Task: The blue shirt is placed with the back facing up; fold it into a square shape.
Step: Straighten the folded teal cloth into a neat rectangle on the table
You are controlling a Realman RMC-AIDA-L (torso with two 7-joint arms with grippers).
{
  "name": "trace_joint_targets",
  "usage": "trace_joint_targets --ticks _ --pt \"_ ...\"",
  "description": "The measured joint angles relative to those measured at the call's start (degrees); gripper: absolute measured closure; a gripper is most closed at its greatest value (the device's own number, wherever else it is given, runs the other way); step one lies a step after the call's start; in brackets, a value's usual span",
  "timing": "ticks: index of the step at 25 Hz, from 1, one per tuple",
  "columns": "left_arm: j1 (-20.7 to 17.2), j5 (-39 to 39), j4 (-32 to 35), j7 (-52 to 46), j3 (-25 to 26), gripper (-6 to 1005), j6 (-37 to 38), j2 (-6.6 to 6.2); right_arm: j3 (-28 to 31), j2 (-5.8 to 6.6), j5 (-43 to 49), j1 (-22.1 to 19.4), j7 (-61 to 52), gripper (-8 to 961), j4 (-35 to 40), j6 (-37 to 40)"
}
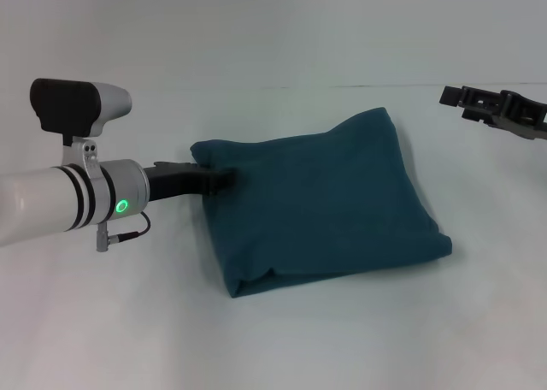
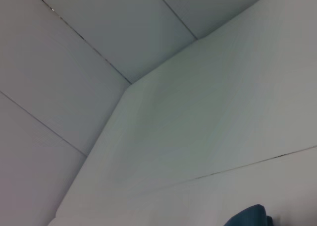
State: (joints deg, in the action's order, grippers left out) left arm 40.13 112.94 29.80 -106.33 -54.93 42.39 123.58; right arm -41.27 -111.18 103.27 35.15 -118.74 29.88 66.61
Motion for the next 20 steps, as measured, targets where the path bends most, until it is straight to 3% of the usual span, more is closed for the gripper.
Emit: trace_joint_targets --ticks 9,18,20 --pt "0.22 0.0 -0.32 -0.01 0.0 652 -1.14 0.13 0.2 -0.07 0.0 -0.22 0.11 184 -0.1 0.0" --pt "0.3 -0.15 0.07 -0.04 0.24 970 -1.52 0.17 0.36 -0.4 0.0 -0.35 0.35 183 -0.13 -0.18" --pt "0.3 -0.22 0.2 -0.04 0.25 962 -2.05 0.17 0.36 -0.49 0.0 -0.39 0.39 183 -0.17 -0.18"
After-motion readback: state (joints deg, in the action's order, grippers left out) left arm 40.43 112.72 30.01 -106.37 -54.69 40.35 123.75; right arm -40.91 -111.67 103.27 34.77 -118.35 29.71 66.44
